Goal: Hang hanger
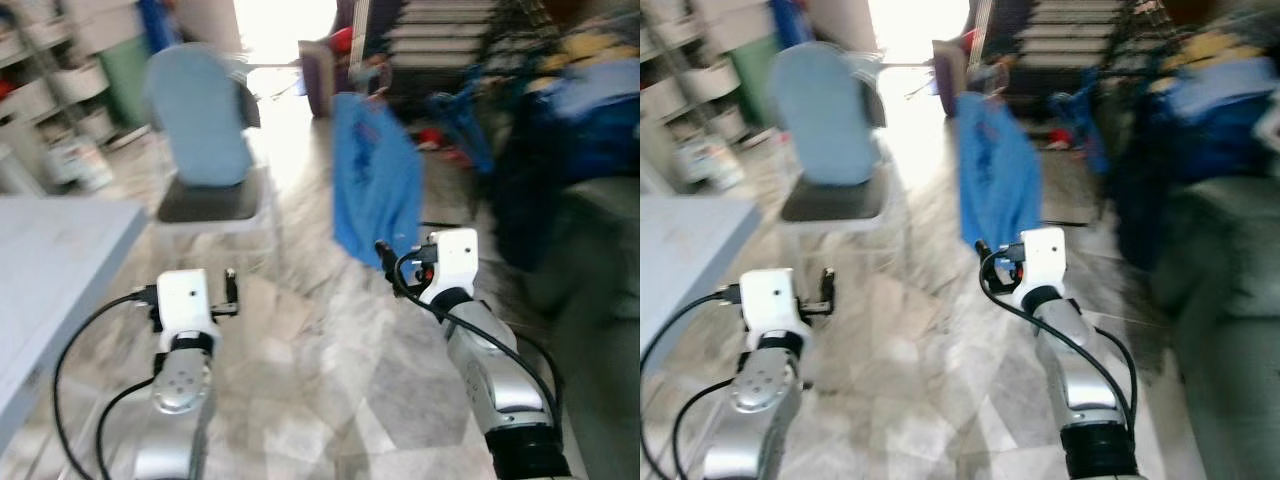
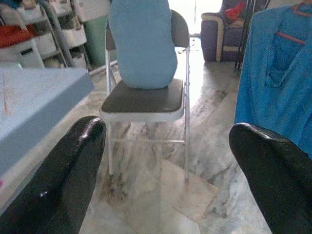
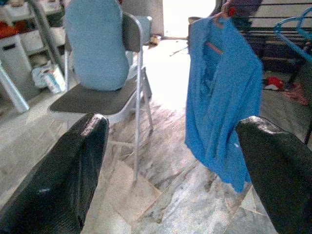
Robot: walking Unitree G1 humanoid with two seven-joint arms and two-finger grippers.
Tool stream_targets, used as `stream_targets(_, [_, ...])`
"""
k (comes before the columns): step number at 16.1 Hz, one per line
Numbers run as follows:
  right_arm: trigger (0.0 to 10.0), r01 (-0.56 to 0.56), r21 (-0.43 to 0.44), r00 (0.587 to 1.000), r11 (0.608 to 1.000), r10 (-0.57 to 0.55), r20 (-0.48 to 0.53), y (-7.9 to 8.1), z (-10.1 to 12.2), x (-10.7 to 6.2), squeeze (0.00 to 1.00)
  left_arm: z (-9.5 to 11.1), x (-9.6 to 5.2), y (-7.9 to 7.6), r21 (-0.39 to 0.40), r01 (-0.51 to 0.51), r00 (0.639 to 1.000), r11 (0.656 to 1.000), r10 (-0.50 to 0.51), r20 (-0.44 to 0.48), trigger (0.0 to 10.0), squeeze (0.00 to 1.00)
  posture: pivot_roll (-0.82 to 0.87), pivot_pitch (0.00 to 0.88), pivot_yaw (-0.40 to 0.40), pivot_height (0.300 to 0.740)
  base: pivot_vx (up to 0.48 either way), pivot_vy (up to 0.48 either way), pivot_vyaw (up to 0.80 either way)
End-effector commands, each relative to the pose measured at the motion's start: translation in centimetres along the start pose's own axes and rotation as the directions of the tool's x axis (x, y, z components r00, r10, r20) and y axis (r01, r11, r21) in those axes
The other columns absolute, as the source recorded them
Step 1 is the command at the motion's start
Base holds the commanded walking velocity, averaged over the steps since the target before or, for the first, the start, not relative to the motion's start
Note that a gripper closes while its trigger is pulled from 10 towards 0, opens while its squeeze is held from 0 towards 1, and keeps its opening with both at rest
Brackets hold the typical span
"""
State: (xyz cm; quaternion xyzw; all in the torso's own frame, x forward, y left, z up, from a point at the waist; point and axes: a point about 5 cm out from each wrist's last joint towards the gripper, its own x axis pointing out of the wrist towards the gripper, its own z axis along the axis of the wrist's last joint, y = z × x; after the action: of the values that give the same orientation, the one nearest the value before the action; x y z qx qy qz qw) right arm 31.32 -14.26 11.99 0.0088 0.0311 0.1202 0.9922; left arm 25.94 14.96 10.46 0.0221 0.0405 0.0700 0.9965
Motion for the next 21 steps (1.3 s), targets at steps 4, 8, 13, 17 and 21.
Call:
stream_targets(4, [10.0,-0.014,0.008,1.000,1.000,0.014,0.013,0.3,0.4,0.1,0.00,0.0,-0.1,0.7,0.021,-0.046,0.999,0.999,0.046,0.001,10.0,0.00,-0.06,0.020,0.021,0.740,0.000,0.000,0.80])
stream_targets(8, [10.0,-0.010,0.012,1.000,1.000,0.010,0.021,0.4,0.5,0.1,0.00,0.0,-0.1,1.2,0.052,-0.067,0.998,0.996,0.067,0.010,10.0,0.00,-0.05,0.026,0.022,0.740,0.000,0.000,0.80])
stream_targets(13, [10.0,0.161,-0.042,0.984,0.986,-0.157,0.084,-2.8,1.6,-1.1,0.00,-1.2,-2.3,3.5,0.085,0.039,0.999,0.996,-0.037,-0.024,10.0,0.00,-0.05,0.030,0.028,0.740,0.000,0.000,0.80])
stream_targets(17, [10.0,0.145,-0.058,0.989,0.988,-0.144,0.010,-3.1,-0.4,-2.8,0.00,-1.8,-3.2,5.0,0.101,0.053,0.998,0.993,-0.048,-0.050,10.0,0.00,-0.04,0.024,0.026,0.740,0.000,0.000,0.34])
stream_targets(21, [10.0,0.111,-0.067,0.994,0.992,-0.110,0.017,-2.3,-0.1,-2.0,0.00,-1.1,-2.8,4.2,0.108,0.063,0.998,0.992,-0.061,-0.019,10.0,0.00,-0.04,0.017,0.025,0.740,0.000,0.000,0.60])
